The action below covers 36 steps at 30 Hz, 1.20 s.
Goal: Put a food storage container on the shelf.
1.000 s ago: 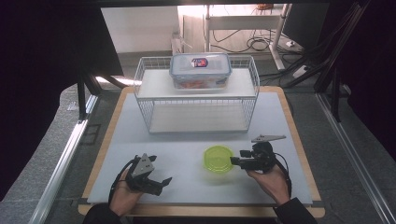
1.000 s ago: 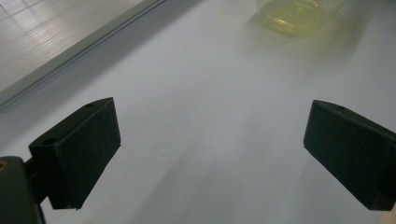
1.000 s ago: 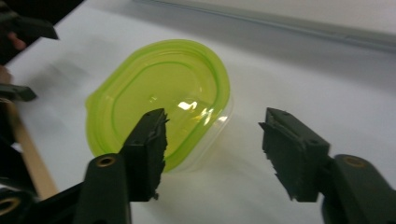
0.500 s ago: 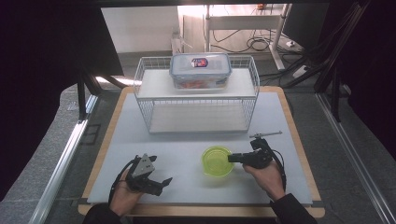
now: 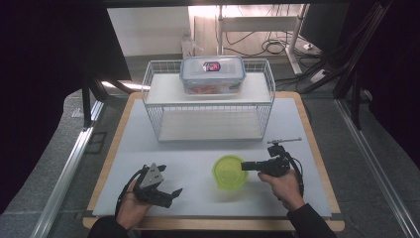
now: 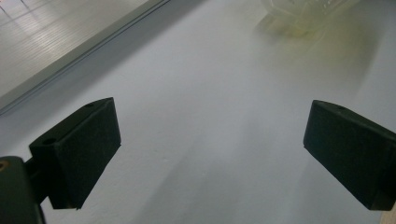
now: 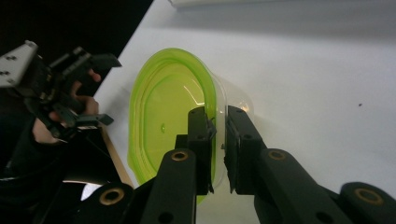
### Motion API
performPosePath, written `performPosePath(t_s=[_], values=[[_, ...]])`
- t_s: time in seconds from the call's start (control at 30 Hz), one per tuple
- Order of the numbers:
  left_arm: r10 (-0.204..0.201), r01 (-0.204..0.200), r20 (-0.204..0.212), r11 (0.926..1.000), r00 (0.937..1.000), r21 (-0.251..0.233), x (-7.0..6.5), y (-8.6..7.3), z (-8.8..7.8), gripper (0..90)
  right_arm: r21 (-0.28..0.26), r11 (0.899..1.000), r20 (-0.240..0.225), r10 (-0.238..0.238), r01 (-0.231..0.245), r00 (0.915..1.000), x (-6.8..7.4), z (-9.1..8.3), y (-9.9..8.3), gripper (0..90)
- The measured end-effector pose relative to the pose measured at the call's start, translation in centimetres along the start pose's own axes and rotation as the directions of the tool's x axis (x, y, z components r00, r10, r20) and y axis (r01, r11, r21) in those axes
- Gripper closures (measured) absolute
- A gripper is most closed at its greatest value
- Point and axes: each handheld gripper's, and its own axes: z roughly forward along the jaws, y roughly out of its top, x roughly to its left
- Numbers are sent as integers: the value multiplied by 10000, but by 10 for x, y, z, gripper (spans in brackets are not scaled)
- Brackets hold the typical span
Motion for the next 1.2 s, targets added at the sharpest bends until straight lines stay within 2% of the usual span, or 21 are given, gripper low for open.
performPosePath(t_s=[0.5,0.77,1.2], values=[[-51,51,2,10000,10000,-10,1,0,0,35,-746,9970,-229,-234,217,9995,15,-20,24,816],[-31,31,27,10000,10000,8,1,0,0,35,-824,9965,-353,-179,149,9992,21,-23,35,816],[-34,34,24,10000,10000,-36,1,0,-1,35,-1003,9943,-397,-401,359,9984,35,-29,55,816]])
